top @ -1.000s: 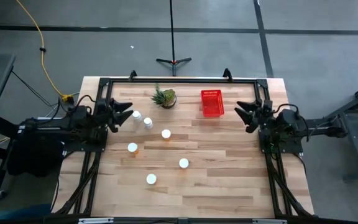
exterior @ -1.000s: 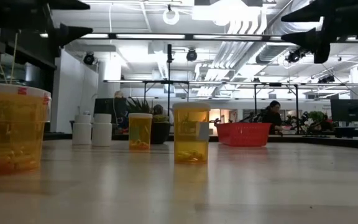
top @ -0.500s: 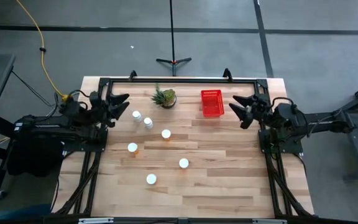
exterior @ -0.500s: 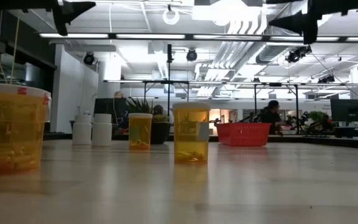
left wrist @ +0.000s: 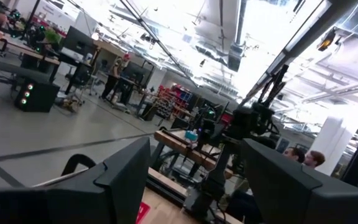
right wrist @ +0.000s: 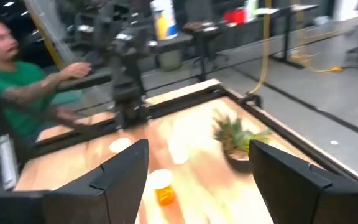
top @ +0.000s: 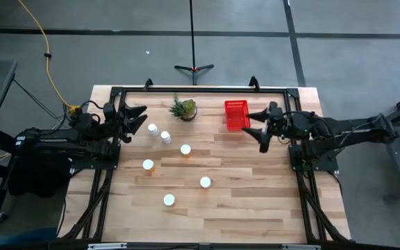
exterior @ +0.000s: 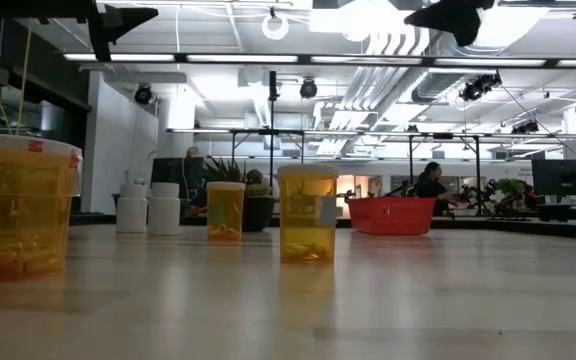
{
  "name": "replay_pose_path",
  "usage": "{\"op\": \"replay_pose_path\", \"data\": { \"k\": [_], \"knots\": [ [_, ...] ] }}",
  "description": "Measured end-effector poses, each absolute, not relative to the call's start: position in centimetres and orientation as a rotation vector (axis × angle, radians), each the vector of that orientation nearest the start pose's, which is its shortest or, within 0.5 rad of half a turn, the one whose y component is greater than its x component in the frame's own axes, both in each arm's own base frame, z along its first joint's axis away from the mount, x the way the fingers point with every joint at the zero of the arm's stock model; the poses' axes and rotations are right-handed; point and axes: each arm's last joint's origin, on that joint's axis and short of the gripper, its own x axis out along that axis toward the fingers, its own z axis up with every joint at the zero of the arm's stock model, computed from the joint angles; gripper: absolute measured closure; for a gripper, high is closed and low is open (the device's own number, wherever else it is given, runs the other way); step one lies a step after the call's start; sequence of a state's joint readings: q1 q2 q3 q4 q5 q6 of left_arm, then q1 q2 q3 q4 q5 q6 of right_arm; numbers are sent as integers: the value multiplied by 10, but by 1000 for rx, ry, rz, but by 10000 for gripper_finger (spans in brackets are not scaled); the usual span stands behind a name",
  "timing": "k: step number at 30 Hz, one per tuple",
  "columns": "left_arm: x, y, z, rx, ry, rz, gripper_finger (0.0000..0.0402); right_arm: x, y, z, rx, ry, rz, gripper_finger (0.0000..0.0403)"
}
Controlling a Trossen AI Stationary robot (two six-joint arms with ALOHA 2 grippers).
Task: Pick and place pill bottles into a basket
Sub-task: Put the orange pill bottle into the bin
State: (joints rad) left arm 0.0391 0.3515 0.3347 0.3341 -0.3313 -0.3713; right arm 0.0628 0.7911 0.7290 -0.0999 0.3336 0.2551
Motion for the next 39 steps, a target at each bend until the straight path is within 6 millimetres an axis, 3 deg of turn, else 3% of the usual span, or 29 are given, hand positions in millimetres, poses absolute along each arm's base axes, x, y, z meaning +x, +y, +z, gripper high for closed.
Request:
{"op": "replay_pose_path", "data": {
  "k": [12,23,30,39],
  "knots": [
    [109,14,276,-466,-344,303,112,205,15,330,167,204,-104,136],
    [111,14,270,-545,-303,304,112,205,31,329,226,233,-2,136],
    [112,14,263,-596,-238,312,112,219,48,317,264,263,-63,136],
    [112,14,263,-588,-233,311,112,245,70,285,238,392,-60,136]
  ]
}}
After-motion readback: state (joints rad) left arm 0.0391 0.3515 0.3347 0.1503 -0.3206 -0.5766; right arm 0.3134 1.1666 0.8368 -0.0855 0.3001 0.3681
